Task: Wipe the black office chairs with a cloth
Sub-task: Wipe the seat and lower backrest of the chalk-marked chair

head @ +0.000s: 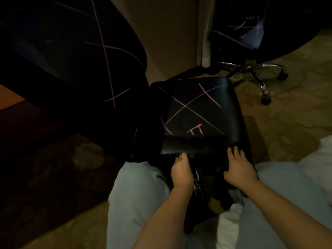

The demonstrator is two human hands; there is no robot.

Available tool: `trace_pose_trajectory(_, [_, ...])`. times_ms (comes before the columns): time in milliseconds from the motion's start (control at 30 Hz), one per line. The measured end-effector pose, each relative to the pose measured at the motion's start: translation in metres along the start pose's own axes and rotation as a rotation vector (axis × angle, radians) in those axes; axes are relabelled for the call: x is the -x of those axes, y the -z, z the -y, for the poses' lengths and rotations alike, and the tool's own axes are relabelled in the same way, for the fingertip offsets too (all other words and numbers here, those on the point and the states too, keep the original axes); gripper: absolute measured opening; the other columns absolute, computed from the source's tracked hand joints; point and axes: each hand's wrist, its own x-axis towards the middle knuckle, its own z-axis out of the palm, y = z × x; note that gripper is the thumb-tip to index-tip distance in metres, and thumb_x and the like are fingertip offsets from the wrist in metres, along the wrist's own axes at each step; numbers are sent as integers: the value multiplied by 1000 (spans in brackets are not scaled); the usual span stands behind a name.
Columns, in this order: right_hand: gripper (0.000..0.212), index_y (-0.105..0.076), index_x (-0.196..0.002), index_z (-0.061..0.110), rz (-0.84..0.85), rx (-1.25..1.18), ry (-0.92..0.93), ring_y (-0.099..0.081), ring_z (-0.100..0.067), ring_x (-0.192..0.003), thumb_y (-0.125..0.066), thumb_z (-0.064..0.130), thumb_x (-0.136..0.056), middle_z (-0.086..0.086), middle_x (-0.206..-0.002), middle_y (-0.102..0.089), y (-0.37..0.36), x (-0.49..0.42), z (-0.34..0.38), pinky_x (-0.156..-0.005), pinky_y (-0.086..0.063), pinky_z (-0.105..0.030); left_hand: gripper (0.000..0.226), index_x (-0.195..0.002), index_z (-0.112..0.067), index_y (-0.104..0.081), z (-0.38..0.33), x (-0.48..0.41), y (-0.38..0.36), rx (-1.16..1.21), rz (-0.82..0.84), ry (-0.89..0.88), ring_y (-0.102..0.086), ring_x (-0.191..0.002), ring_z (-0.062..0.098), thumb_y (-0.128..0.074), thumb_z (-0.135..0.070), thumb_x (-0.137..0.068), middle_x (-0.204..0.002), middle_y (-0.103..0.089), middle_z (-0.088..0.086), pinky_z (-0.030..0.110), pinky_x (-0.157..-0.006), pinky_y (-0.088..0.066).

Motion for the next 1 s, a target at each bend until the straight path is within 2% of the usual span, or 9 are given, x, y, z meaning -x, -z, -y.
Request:
trace_pose_trajectory(233, [93,7,-154,13,57,95,111,-3,-34,-147,-55,32,-87,-14,-161,7,-4,13,-1,-117,-24,-39,37,-123,-12,-54,29,-7,12,23,-52,-11,-63,-94,31,-47,-1,-89,-104,-67,13,34,-73,-44])
trace_pose_trajectory(367, [90,6,-154,13,54,137,166,-7,-35,-147,-54,31,-89,-16,-161,4,-10,25,10,-116,-23,-40,29,-117,-9,-55,34,-13,14,75,-123,107,-64,-94,31,-47,-1,-90,-102,-68,13,34,-73,-45])
trace_pose_trajectory(467, [82,-2,-155,15,47,97,206,-12,-34,-146,-51,27,-90,-16,-161,-3,-12,34,22,-116,-26,-39,23,-114,-8,-54,17,-13,14,125,-123,217,-64,-97,32,-47,-3,-93,-102,-67,15,37,-79,-47])
trace_pose_trajectory(533, [73,-14,-155,19,17,6,221,-18,-30,-146,-49,26,-91,-11,-161,-10,-14,39,28,-113,-30,-35,22,-114,-9,-54,2,-10,10,162,-124,243,-64,-98,32,-45,-4,-94,-103,-67,15,38,-82,-48])
trace_pose_trajectory(633, [54,-40,-146,26,-26,-194,214,-29,-19,-142,-50,23,-92,1,-160,-21,-15,43,31,-108,-36,-29,22,-113,-12,-52,-16,-6,2,111,-118,157,-65,-94,25,-44,-4,-94,-102,-66,9,33,-79,-50])
trace_pose_trajectory(700, [46,-50,-139,28,-40,-286,215,-41,-13,-134,-52,21,-93,9,-157,-27,-15,44,28,-102,-39,-24,23,-114,-14,-51,-23,-1,-2,37,-82,48,-65,-91,22,-43,-5,-94,-102,-65,7,30,-77,-51])
trace_pose_trajectory(800, [44,-51,-137,23,-90,-395,170,-42,-12,-133,-52,15,-93,7,-153,-35,-17,42,24,-103,-36,-23,25,-116,-14,-50,-23,9,-4,-22,-25,-84,-64,-93,21,-44,-5,-94,-105,-65,6,29,-77,-50])
trace_pose_trajectory(1000, [52,-39,-145,16,-45,-472,29,-36,-19,-137,-52,15,-95,0,-156,-28,-17,37,18,-107,-34,-29,29,-117,-14,-56,-3,31,0,22,18,-222,-64,-96,26,-52,-9,-89,-107,-66,7,33,-76,-47])
